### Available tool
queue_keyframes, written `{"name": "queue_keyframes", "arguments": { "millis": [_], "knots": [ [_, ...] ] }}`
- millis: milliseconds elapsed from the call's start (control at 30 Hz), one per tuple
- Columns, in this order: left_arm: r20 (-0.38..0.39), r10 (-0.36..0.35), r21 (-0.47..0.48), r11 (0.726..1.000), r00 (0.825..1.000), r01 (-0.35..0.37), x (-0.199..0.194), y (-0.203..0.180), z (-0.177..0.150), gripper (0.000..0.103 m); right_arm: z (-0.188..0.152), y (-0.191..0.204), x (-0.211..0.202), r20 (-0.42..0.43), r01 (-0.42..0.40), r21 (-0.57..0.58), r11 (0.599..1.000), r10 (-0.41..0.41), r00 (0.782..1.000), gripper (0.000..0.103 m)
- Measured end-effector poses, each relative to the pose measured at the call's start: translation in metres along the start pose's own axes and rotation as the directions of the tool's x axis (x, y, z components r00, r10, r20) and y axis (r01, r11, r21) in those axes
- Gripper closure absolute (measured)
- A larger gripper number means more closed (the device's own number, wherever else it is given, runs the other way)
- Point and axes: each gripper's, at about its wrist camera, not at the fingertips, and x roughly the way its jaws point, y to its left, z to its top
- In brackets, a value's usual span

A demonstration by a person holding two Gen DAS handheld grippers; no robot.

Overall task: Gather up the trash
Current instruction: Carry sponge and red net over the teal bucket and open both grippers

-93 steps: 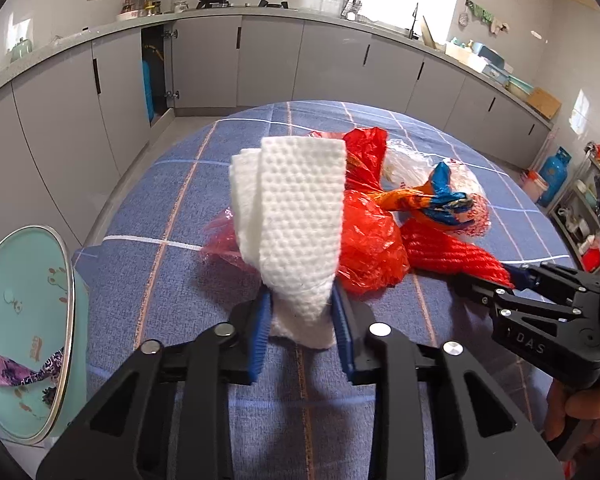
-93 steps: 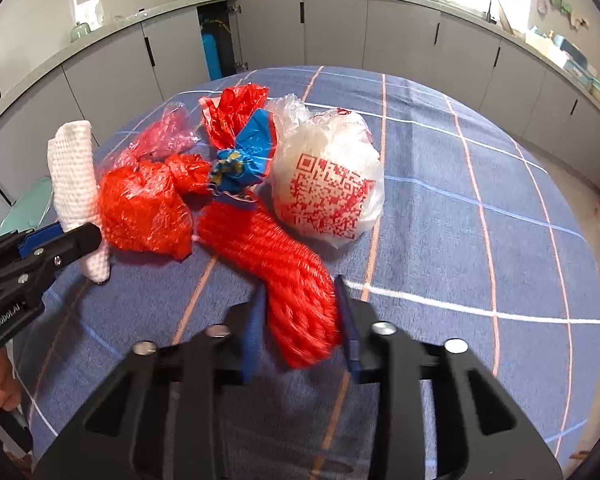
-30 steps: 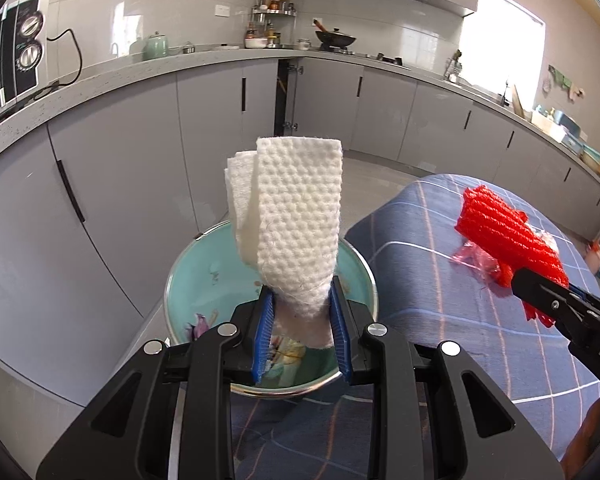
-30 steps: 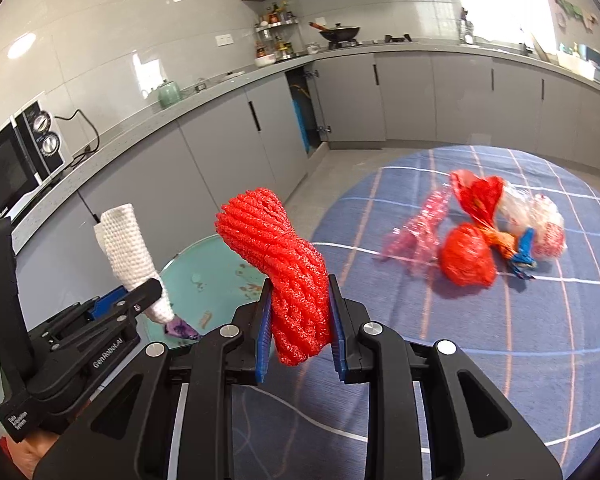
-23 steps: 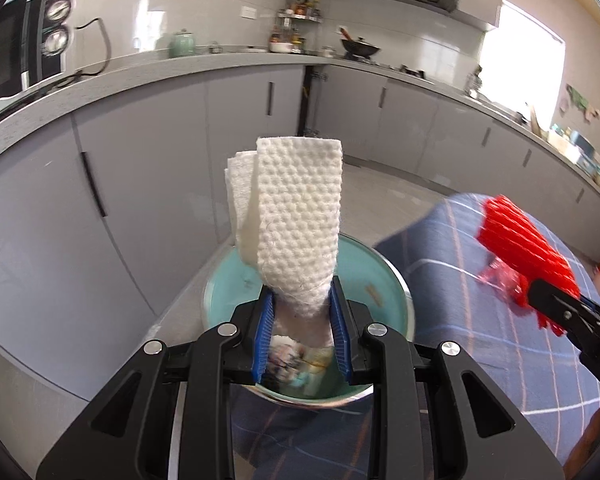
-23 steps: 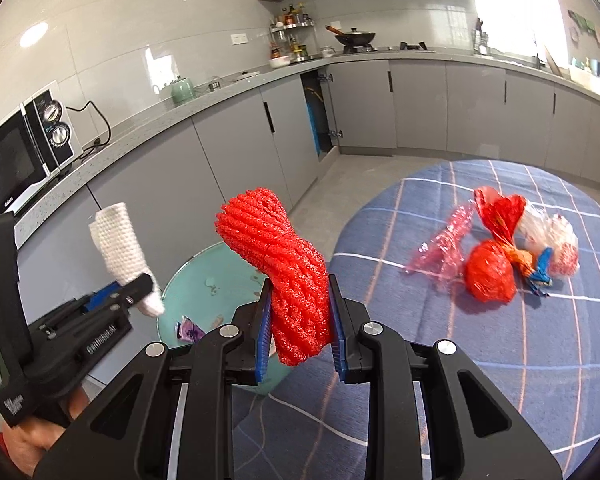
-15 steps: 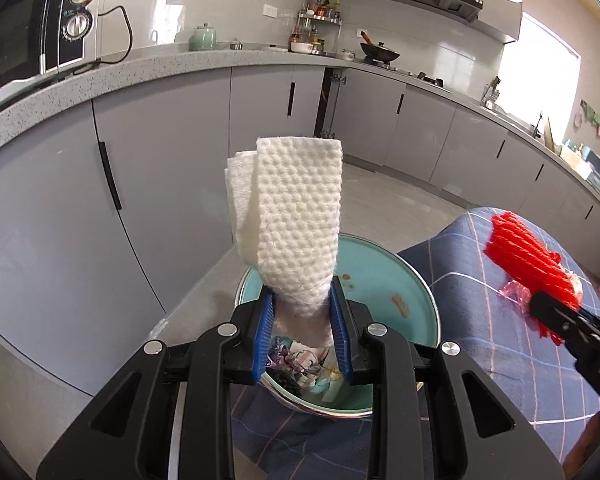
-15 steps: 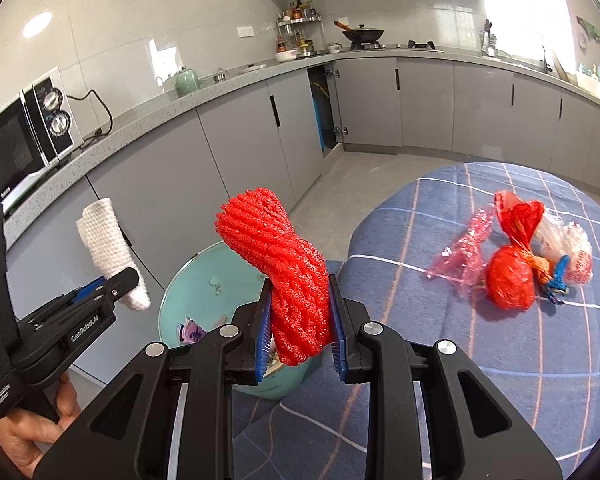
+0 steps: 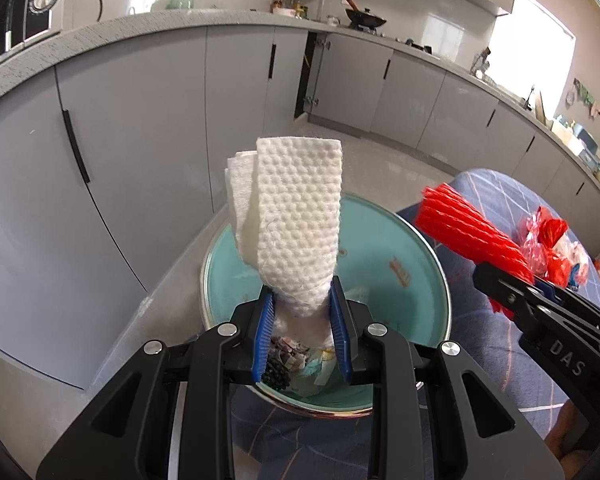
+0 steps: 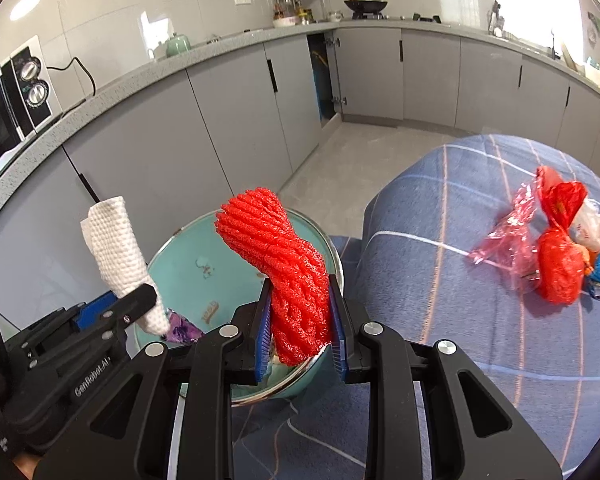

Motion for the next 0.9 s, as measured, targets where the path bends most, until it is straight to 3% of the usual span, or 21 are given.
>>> {"name": "queue_keyframes", "arguments": {
  "millis": [400, 500, 567, 700, 900],
  "knots": [
    [-0.074, 0.007, 0.035, 0.999, 0.997, -0.005, 0.037, 0.002, -0.006, 0.076, 0.001, 0.008, 0.049, -0.082, -0.03, -0.018, 0.999, 0.029, 0.996, 0.075],
    [-0.084, 0.015, 0.035, 0.999, 0.996, -0.012, 0.045, 0.004, -0.006, 0.075, 0.002, 0.008, 0.059, -0.09, -0.065, -0.006, 0.998, 0.064, 0.994, 0.068],
    [-0.092, 0.027, 0.041, 0.999, 0.995, -0.023, 0.049, 0.004, -0.007, 0.073, 0.001, 0.007, 0.064, -0.097, -0.094, 0.006, 0.996, 0.094, 0.991, 0.052],
    [-0.094, 0.048, 0.044, 0.998, 0.994, -0.044, 0.05, 0.005, -0.011, 0.057, 0.0, 0.003, 0.063, -0.09, -0.1, 0.023, 0.995, 0.102, 0.991, 0.052],
    [-0.084, 0.064, 0.027, 0.998, 0.994, -0.062, 0.044, 0.006, -0.012, 0.05, 0.001, -0.009, 0.044, -0.048, -0.088, 0.051, 0.995, 0.09, 0.995, 0.052]
  ]
}}
